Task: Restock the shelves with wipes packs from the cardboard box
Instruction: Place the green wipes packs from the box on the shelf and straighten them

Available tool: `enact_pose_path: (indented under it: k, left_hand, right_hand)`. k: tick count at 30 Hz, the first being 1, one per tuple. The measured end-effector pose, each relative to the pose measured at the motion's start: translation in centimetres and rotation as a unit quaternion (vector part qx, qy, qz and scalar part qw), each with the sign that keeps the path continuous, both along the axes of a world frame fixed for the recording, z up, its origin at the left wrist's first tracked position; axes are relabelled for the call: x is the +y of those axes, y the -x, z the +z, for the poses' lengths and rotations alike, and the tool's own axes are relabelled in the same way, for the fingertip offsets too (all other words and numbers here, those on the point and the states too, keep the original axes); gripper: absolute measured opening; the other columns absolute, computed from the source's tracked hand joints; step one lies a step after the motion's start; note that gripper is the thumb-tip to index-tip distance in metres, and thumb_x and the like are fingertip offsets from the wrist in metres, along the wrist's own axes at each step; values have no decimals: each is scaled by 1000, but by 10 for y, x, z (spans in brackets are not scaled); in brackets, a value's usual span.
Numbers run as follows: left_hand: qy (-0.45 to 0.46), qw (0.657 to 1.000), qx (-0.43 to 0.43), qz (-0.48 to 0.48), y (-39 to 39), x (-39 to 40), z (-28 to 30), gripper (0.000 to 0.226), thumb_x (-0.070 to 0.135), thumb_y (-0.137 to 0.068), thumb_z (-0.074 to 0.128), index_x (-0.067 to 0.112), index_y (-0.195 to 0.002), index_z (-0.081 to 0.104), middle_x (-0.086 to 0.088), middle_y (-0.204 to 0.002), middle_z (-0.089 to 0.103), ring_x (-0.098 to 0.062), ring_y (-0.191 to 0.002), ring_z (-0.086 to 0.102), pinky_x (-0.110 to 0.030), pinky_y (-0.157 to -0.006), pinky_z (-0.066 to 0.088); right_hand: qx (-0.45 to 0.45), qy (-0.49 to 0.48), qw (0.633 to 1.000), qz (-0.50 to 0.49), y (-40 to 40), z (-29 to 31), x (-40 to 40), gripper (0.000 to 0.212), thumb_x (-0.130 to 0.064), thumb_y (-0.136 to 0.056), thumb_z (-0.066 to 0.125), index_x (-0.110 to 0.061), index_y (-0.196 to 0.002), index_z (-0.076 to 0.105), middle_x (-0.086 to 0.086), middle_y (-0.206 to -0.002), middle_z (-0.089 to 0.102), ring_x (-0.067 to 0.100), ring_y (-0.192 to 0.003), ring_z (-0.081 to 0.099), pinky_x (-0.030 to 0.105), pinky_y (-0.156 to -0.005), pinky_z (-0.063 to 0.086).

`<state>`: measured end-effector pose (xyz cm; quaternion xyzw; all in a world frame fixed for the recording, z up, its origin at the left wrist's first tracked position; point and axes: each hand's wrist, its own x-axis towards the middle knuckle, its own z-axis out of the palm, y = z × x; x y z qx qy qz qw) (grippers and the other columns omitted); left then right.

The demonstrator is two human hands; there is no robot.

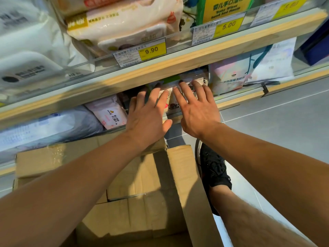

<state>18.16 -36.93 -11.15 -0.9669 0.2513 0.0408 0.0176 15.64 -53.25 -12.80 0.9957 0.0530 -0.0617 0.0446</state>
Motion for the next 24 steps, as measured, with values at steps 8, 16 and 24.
enact_pose_path:
  k: [8,16,24]
  left_hand:
    - [17,998,60,10,-11,-3,-10,81,59,-84,50,18,-149,24,2,-154,19,-36,-134,22,-53,-110,23]
    - [111,989,4,93,-19,-15,3,51,34,-91,58,19,-138,43,-16,-116,56,-38,-104,50,-42,-87,43]
    - [53,998,-32,-18,-23,-53,-15,71,38,-86,59,30,-149,27,-6,-137,46,-35,-110,47,-41,-85,37]
  right_hand:
    - [27,-24,999,-4,-13,3,-3,93,-41,-84,60,-22,-154,3,4,-159,8,38,-146,4,50,-118,6]
    - [-72,-121,988,-61,-2,1,-34,79,-24,-81,62,-6,-150,26,16,-153,30,35,-134,32,43,-112,31]
    - [18,-135,989,-52,3,-2,-45,95,-27,-82,64,-17,-156,4,2,-163,0,35,-138,26,40,-111,31]
